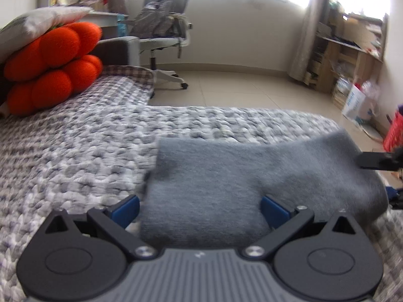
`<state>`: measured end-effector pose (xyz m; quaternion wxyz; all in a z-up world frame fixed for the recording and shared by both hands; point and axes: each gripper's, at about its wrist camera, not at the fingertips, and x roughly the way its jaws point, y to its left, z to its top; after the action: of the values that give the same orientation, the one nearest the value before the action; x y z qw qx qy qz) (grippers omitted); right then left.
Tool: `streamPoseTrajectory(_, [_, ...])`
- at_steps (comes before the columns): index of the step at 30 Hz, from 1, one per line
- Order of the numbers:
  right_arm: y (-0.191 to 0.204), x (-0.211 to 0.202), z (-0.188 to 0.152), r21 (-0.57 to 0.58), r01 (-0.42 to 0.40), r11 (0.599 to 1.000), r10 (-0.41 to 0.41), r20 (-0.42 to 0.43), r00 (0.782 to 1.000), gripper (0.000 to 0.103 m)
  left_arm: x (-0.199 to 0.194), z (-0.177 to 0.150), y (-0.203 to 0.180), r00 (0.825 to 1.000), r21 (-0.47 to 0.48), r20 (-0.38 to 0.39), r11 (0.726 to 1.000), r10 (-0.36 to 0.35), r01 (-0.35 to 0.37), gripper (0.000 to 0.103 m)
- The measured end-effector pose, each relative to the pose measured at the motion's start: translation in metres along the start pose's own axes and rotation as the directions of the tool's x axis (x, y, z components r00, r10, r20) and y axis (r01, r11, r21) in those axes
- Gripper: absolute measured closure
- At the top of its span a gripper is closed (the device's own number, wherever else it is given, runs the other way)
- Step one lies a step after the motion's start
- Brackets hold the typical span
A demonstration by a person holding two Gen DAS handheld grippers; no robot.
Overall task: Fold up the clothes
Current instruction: 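Release the sweater and pull both grippers back from it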
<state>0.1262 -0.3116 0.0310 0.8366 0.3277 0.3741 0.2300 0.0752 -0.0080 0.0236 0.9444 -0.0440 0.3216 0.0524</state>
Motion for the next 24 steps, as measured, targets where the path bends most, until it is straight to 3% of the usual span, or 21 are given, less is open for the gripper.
streamPoseTrajectory(6, [0.022, -0.018, -0.007, -0.158, 0.091, 0.983, -0.075, 0.104, 0.992, 0.030, -0.005, 0.008, 0.028, 1.000, -0.101, 0.014, 0.995, 0.008, -0.007, 0.000])
streamPoseTrajectory(9, [0.053, -0.020, -0.025, -0.350, 0.103, 0.931, -0.057, 0.138, 0.989, 0.030, -0.008, 0.012, 0.044, 1.000, -0.162, 0.016, 0.987, 0.026, -0.023, 0.000])
streamPoseTrajectory(12, [0.083, -0.012, -0.053, -0.560, 0.070, 0.825, -0.010, 0.110, 0.994, 0.029, -0.008, 0.013, 0.053, 1.000, -0.191, 0.009, 0.981, 0.019, -0.016, 0.000])
streamPoseTrajectory(17, [0.124, 0.020, -0.113, -0.806, 0.037, 0.591, -0.023, 0.029, 0.999, 0.029, -0.007, 0.015, 0.067, 1.000, -0.233, -0.002, 0.972, 0.001, -0.001, 0.000])
streamPoseTrajectory(20, [0.136, 0.032, -0.139, -0.891, 0.035, 0.452, -0.034, 0.021, 0.999, 0.026, -0.007, 0.016, 0.075, 1.000, -0.258, -0.008, 0.966, -0.010, 0.007, 0.000])
streamPoseTrajectory(24, [0.142, 0.046, -0.165, -0.950, 0.047, 0.310, -0.060, 0.030, 0.998, 0.020, -0.005, 0.014, 0.083, 0.999, -0.284, -0.025, 0.959, -0.024, 0.016, 0.000])
